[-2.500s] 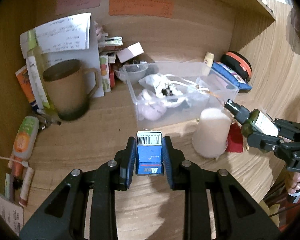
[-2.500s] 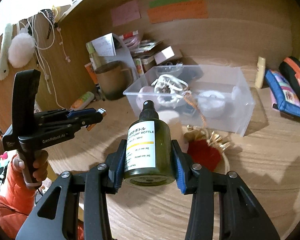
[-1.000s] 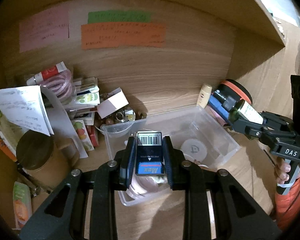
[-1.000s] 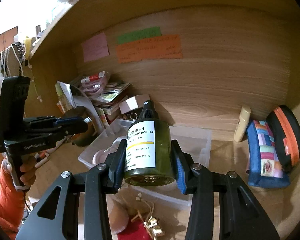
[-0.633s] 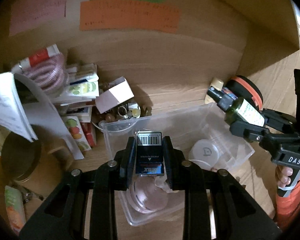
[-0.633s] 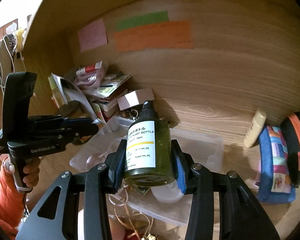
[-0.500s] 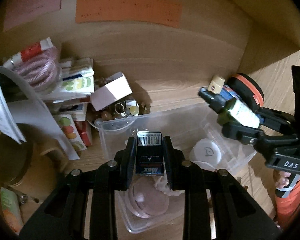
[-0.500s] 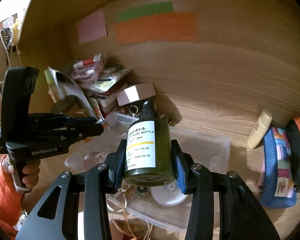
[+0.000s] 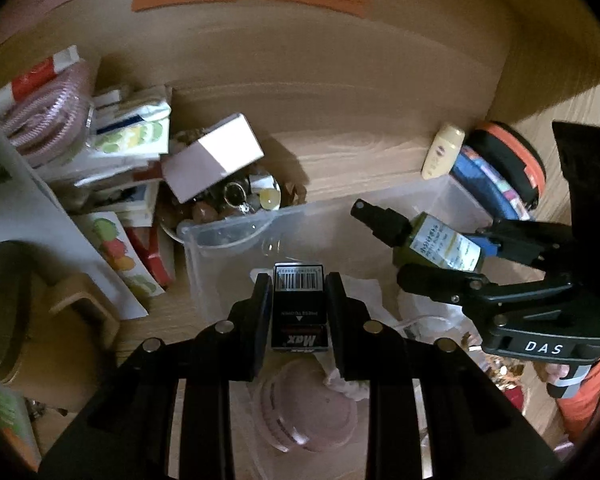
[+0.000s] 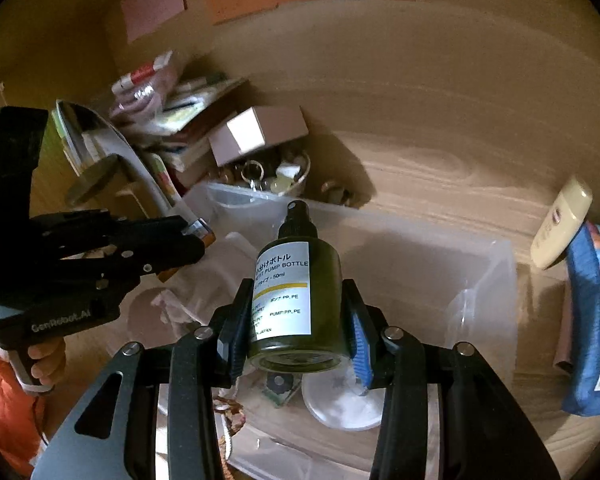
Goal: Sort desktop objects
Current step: 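Carry the blue card box and green bottle over the clear box with both grippers, then lower the card box and bottle into the clear box, opening both grippers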
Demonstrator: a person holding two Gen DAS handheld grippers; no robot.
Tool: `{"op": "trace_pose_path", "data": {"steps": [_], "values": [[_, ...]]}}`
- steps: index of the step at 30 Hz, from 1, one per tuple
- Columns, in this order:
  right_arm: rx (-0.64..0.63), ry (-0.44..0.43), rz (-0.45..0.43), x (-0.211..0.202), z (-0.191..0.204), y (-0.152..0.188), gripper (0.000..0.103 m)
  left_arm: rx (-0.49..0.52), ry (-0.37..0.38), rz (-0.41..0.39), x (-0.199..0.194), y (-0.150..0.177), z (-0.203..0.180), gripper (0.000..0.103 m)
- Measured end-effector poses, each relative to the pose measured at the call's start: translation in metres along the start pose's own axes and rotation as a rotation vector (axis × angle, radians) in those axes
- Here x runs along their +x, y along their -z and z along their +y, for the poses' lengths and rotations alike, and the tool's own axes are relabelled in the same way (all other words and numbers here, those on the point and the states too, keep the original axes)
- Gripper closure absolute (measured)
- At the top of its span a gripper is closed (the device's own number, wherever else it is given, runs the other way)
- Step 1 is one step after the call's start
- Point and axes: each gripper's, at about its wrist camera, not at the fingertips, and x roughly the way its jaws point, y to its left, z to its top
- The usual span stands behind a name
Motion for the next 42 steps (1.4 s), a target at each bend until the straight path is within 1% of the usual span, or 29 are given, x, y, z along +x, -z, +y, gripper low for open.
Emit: {"op": "trace_pose_path", "data": {"steps": [5,8,12,15,18,20,21,22,23,25,27,35,37,38,42], "values": [[-0.011,0.034,0.026,0.012,0.000,0.003,0.065,0.020,-0.012,0.016,0.006,0.004,-0.004,0.077],[-0.012,0.041,0.044,0.018,0.000,0.005,0.065,0.007,-0.010,0.029,0.011,0.006,-0.003,0.077],[-0.016,0.045,0.041,0.017,0.000,0.005,0.065,0.005,-0.018,0.038,0.015,0.006,-0.002,0.077],[-0.039,0.067,0.039,0.013,0.003,0.005,0.065,0.012,-0.025,0.038,0.015,0.007,-0.002,0.077],[-0.048,0.073,0.043,0.013,0.004,0.006,0.065,0.030,-0.044,0.036,0.016,0.007,-0.005,0.074],[-0.058,0.079,0.049,0.012,0.004,0.007,0.065,0.039,-0.058,0.032,0.017,0.007,-0.008,0.072],[-0.064,0.085,0.047,0.011,0.005,0.007,0.065,0.045,-0.063,0.030,0.017,0.007,-0.009,0.068],[-0.070,0.090,0.045,0.011,0.006,0.008,0.065,0.053,-0.069,0.028,0.016,0.008,-0.010,0.063],[-0.077,0.098,0.044,0.010,0.007,0.008,0.065,0.063,-0.081,0.023,0.016,0.009,-0.012,0.060],[-0.083,0.112,0.044,0.011,0.008,0.009,0.065,0.079,-0.106,0.011,0.012,0.010,-0.012,0.047],[-0.085,0.115,0.043,0.009,0.008,0.010,0.064,0.086,-0.105,0.005,0.010,0.011,-0.013,0.045],[-0.070,0.098,0.040,0.009,0.007,0.012,0.063,0.088,-0.097,0.002,0.008,0.011,-0.012,0.042],[-0.063,0.095,0.040,0.011,0.007,0.009,0.060,0.089,-0.100,-0.003,0.007,0.011,-0.011,0.037],[-0.063,0.093,0.040,0.010,0.006,0.009,0.059,0.088,-0.100,-0.007,0.005,0.011,-0.011,0.036],[-0.064,0.097,0.019,0.004,0.006,0.007,0.051,0.079,-0.085,-0.027,-0.002,0.011,-0.009,0.033]]}}
